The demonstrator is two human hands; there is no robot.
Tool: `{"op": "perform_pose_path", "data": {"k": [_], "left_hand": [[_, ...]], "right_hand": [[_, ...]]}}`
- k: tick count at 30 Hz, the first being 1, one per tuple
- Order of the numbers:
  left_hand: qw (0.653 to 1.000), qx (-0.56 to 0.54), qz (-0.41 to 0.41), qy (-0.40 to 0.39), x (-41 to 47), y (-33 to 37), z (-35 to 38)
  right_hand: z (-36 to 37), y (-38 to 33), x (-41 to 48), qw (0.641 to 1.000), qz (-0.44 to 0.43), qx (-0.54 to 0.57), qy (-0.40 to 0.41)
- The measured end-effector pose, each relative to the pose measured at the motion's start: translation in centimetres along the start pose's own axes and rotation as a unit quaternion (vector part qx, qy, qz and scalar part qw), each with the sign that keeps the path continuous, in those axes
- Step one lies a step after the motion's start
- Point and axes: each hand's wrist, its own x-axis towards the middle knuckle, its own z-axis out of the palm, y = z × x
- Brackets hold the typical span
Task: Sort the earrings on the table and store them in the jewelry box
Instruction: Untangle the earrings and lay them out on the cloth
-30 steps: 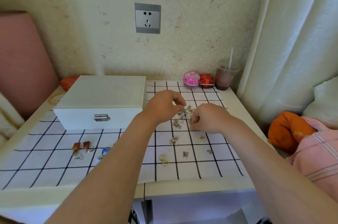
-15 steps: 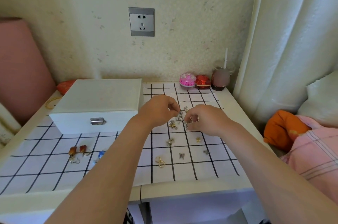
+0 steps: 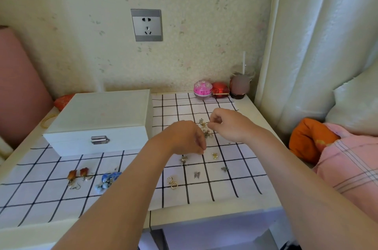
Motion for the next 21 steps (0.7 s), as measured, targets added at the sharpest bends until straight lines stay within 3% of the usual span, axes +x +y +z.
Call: {"op": "perform_pose_path", "data": {"k": [7,13,17,21], "left_hand": [[0.999,0.023,0.005,-0.024,0.7,0.0,0.1],[0.984,-0.081,-0.021,0.157,0.4,-0.8,-1.4],[0.972,-0.178,0.0,0.152,0.2,-0.3,-1.9],[0.955,-0.205,-0.008,0.214,0.4,-0.5,-2.6]], "right_hand": [[-0.5,0.2,-0.3,0.988,-0.014,0.152,-0.022],[-1.0,0.0,-0.6,0.979,-0.033,0.199,-0.023],[-0.7,-0.8,-0.4,0.98,-0.041,0.193,-0.014],[-0.2,-1.7,0.3,0.978,-0.04,0.199,0.049]]}}
